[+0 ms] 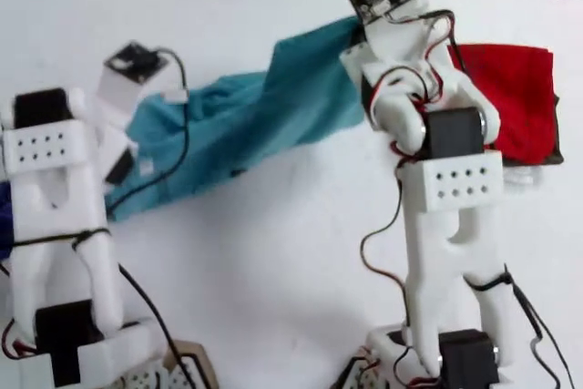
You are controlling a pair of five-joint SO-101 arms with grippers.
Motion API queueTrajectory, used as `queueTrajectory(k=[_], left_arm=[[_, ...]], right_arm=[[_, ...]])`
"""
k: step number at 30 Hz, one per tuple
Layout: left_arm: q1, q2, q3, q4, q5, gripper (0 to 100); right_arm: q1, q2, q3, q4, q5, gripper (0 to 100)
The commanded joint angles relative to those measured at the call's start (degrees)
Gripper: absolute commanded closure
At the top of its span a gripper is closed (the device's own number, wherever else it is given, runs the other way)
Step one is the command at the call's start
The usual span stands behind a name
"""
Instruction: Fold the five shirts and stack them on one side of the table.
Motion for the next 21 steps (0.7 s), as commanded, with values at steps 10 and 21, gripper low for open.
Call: queueTrajectory(k=[10, 21], left_arm=[[0.44, -1.58, 5.23, -2.9, 0.09, 92], [0.44, -2.11, -0.57, -0.18, 0.18, 97]], right_arm=[[-0.04, -2.86, 0.88, 0.31, 0.26, 97.9], [0.13, -3.21, 0.88, 0.4, 0.26, 97.9]])
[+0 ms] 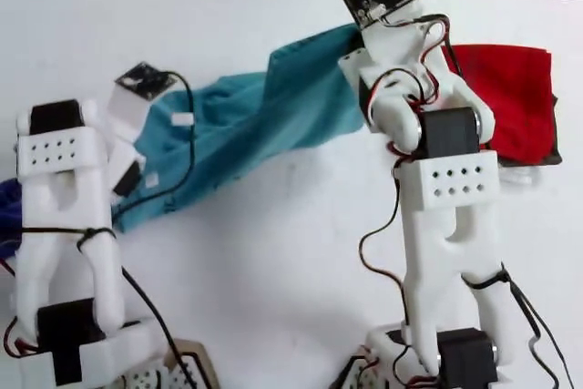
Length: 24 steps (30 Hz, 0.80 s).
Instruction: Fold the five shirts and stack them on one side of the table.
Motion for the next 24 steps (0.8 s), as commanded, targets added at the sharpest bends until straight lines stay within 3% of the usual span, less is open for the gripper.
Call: queueTrajectory(k=[1, 5, 11, 16, 24], left_arm=[[0.44, -2.11, -6.81, 4.04, 0.0, 97], [0.26, -2.02, -11.56, 8.7, -0.09, 97], [0.26, -1.58, -11.12, 8.79, 0.09, 85], [0.26, -1.58, -9.89, 6.77, -0.09, 98], [0.62, -1.67, -4.09, 5.19, 0.09, 97]], right_arm=[[0.04, -3.12, -0.26, 0.4, 0.18, 97.9], [-0.04, -2.86, -0.26, 0.4, 0.18, 97.9], [0.04, -2.86, -0.26, 0.4, 0.18, 97.9], [0.31, -3.12, -0.26, 0.4, 0.35, 97.9], [0.31, -3.21, -0.26, 0.4, 0.35, 97.9]])
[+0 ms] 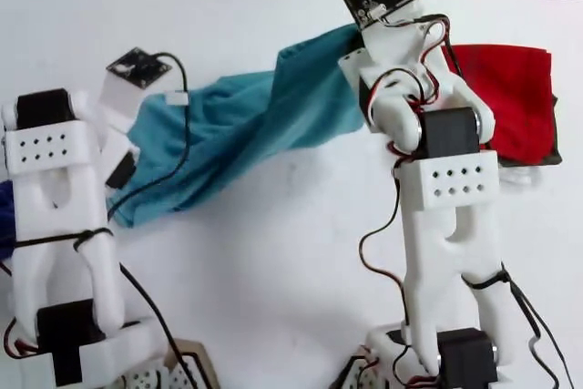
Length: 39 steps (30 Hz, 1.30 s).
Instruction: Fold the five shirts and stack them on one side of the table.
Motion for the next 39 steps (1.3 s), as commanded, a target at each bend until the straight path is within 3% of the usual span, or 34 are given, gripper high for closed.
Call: queueTrajectory(k=[1, 4, 9, 12, 14, 16, 21, 26, 39], left_arm=[[1.05, -1.67, 2.24, -0.88, 0.09, 97], [2.55, -1.58, 6.29, -6.68, 0.09, 97], [2.02, -1.41, 13.14, -28.66, 0.26, 97], [2.99, -1.32, 18.59, -40.35, 2.29, 90], [3.96, -0.44, 20.26, -43.6, 5.8, 83], [4.84, 2.2, 20.26, -44.04, 7.74, 79], [4.75, 11.87, 15.16, -44.13, 8.26, 82], [5.1, 19.52, 7.6, -39.3, 8.09, 83], [8.35, 25.76, 2.59, -36.57, 7.91, 83]], right_arm=[[0.31, -3.21, -0.26, 0.4, 0.35, 97.9], [0.22, -3.21, -0.26, 0.4, 0.35, 97.9], [-0.04, -3.21, -0.26, 0.66, 0.26, 97.9], [0.04, -2.95, -0.26, 2.42, 0.35, 97.9], [0.31, -2.77, -0.26, 3.47, 0.35, 97.9], [0.31, -2.77, -0.26, 3.91, 0.35, 97.9], [0.31, -2.86, -0.26, 4.0, 0.35, 97.9], [0.31, -2.86, -0.26, 4.0, 0.35, 97.9], [0.31, -3.21, -0.26, 4.0, 0.35, 97.9]])
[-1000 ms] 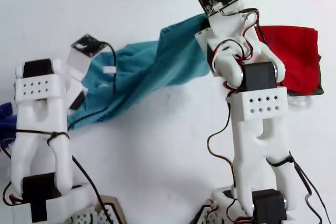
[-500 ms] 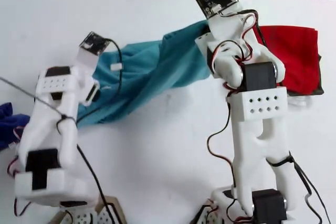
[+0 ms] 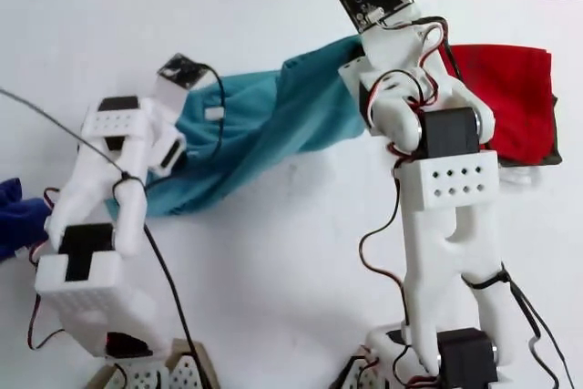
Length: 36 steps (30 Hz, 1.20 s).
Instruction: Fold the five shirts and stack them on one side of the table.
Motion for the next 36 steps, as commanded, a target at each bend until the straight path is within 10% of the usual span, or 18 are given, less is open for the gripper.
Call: queueTrajectory(k=[1, 10, 36], left_arm=[[0.53, 0.35, -2.42, 0.44, 0.26, 83], [0.44, 0.53, -2.59, 0.53, 0.26, 98], [0.35, 0.7, -2.07, 0.35, -2.55, 79]], right_arm=[[0.31, -3.21, -0.26, 0.22, 0.35, 97.9], [0.4, -3.03, -0.26, 0.13, 0.35, 97.9], [0.4, -2.95, -0.26, -0.13, 0.35, 97.9]])
